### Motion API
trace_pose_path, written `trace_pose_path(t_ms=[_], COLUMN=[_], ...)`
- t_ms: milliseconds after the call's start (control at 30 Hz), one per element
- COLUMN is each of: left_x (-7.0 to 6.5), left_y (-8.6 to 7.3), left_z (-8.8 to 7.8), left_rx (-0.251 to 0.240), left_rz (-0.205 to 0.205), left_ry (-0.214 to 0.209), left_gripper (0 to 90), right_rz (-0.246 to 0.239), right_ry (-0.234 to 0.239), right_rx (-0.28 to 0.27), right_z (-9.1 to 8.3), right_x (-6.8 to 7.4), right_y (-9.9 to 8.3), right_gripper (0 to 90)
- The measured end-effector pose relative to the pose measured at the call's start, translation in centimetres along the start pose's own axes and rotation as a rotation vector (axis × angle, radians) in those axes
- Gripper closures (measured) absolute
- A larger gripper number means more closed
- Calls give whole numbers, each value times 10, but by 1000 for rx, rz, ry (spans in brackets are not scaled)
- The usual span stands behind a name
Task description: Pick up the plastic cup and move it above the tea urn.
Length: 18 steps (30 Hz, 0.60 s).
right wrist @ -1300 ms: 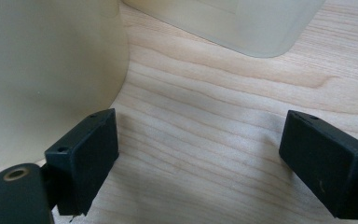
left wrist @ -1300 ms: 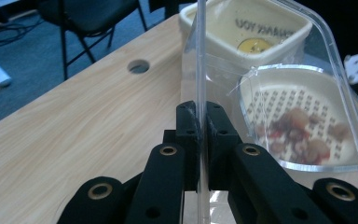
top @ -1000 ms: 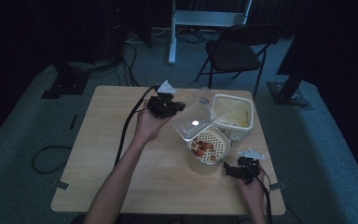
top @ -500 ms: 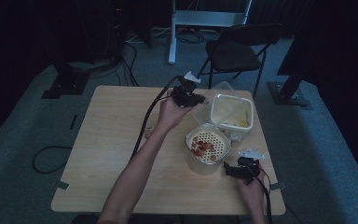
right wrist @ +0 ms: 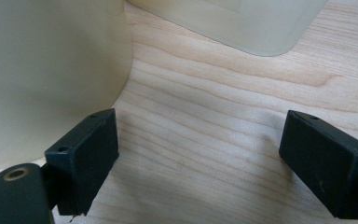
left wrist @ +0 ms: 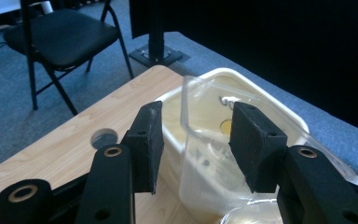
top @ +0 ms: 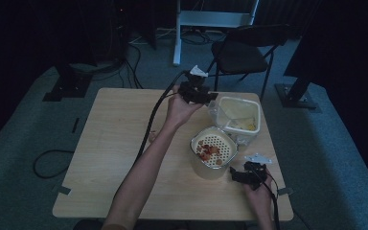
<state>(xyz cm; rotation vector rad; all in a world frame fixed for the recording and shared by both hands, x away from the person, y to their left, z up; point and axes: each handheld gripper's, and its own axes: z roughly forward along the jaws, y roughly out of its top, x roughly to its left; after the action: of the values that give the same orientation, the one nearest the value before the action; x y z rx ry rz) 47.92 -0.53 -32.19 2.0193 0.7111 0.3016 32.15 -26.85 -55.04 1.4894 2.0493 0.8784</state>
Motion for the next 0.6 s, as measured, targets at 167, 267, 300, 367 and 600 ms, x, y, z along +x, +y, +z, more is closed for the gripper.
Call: trace_pose_path(t_ms=[167, 267, 300, 367, 600], left_x=[6, 11, 13, 17, 30], left_y=[-9, -17, -19, -25, -47], left_z=[-12, -20, -24, -31, -56], left_rx=[-15, -18, -19, -23, -20], left_rz=[-9, -10, -10, -19, -13], left_ry=[11, 26, 33, 45, 106], left_gripper=[547, 541, 539, 534, 496], right_rz=[2, 2, 1, -2, -5], right_ry=[1, 2, 2, 5, 5], right_rx=[1, 0, 0, 2, 1], right_z=[0, 0, 0, 0, 0], right_x=[0, 0, 0, 0, -1], right_y=[0, 0, 0, 0, 0], right_gripper=[113, 113, 113, 114, 113])
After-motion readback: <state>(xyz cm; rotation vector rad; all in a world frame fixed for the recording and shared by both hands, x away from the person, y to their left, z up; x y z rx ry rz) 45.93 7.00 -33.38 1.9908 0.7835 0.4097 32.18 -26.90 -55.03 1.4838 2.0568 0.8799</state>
